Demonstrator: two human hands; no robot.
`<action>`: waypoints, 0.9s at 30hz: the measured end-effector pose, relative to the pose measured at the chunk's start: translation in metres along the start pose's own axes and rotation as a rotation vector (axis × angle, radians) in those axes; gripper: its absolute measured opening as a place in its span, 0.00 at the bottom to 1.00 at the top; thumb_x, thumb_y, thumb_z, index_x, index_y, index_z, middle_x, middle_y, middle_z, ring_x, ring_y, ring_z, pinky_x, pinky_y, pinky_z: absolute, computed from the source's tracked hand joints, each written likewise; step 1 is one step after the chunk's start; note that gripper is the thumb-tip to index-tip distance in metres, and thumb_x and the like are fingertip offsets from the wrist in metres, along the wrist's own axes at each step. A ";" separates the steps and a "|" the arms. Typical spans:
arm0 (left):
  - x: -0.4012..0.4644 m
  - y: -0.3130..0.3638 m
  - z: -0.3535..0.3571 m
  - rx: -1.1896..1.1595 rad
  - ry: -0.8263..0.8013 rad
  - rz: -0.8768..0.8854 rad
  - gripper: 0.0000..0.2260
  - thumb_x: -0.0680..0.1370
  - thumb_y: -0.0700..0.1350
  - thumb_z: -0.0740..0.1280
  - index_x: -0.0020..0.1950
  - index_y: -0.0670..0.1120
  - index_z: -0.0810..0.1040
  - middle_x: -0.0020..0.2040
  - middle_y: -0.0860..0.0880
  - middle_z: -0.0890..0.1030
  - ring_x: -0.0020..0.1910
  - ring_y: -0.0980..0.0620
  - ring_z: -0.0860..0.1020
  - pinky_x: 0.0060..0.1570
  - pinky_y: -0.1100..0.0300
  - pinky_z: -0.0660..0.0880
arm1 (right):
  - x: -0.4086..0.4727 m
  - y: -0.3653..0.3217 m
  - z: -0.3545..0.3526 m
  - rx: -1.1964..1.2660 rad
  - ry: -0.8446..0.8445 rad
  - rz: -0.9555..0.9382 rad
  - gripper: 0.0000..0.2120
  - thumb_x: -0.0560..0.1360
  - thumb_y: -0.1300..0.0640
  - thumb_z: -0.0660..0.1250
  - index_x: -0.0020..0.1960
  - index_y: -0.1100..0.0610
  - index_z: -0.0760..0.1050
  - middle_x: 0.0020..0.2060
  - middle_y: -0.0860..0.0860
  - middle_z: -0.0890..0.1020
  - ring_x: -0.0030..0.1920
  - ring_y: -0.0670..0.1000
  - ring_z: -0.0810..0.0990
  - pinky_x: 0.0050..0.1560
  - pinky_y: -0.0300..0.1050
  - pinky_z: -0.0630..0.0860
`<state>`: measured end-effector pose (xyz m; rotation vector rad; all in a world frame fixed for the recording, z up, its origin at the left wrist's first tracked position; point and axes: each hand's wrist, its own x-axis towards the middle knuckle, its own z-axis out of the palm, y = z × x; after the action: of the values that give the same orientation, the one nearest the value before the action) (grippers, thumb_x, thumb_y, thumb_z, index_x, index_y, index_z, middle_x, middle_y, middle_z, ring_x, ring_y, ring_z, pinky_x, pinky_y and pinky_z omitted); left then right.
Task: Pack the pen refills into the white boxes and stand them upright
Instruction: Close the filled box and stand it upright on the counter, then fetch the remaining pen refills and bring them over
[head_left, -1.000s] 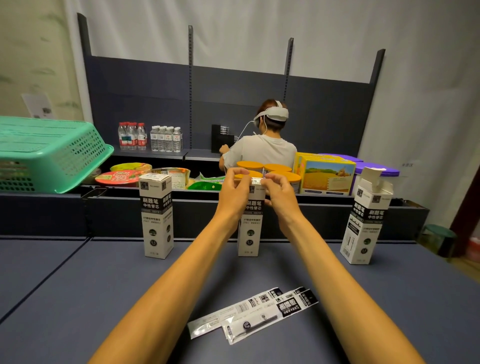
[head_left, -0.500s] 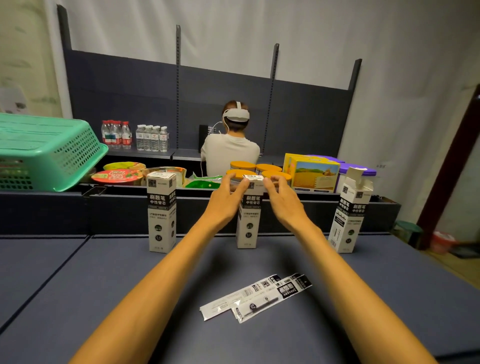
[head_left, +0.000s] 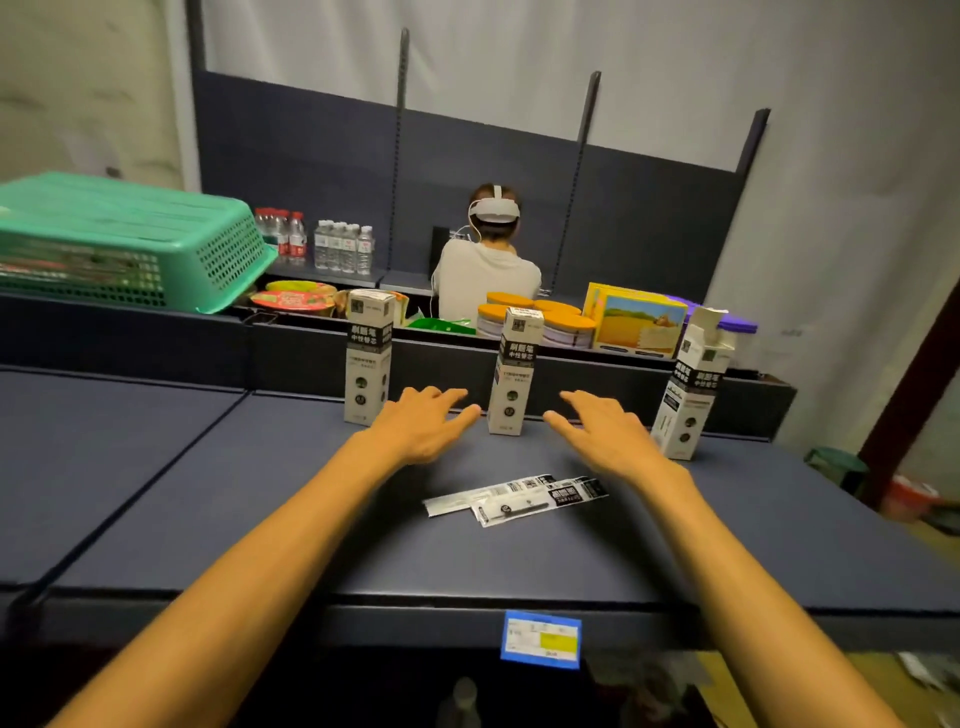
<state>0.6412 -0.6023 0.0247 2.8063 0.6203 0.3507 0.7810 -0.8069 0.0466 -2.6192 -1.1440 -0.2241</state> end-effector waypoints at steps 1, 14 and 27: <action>-0.009 0.000 -0.002 0.031 -0.003 -0.016 0.29 0.79 0.66 0.47 0.77 0.56 0.56 0.75 0.45 0.63 0.72 0.41 0.62 0.67 0.40 0.64 | -0.006 -0.002 -0.001 0.009 -0.003 -0.010 0.31 0.79 0.35 0.53 0.76 0.50 0.59 0.74 0.52 0.64 0.74 0.55 0.62 0.70 0.58 0.62; -0.130 -0.069 -0.046 0.258 -0.058 -0.311 0.29 0.79 0.66 0.47 0.78 0.57 0.54 0.76 0.46 0.62 0.73 0.41 0.61 0.67 0.40 0.61 | -0.050 -0.089 0.028 0.079 -0.191 -0.212 0.30 0.80 0.37 0.53 0.77 0.50 0.57 0.76 0.53 0.62 0.74 0.56 0.61 0.70 0.57 0.61; -0.246 -0.273 -0.135 0.244 -0.014 -0.531 0.30 0.79 0.65 0.50 0.78 0.54 0.52 0.77 0.45 0.59 0.73 0.41 0.60 0.67 0.41 0.61 | -0.018 -0.335 0.074 0.101 -0.191 -0.518 0.33 0.78 0.35 0.55 0.77 0.51 0.58 0.74 0.52 0.65 0.73 0.55 0.63 0.70 0.57 0.63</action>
<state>0.2825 -0.4455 0.0290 2.7076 1.4415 0.1557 0.5248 -0.5789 0.0346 -2.2482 -1.8355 -0.0127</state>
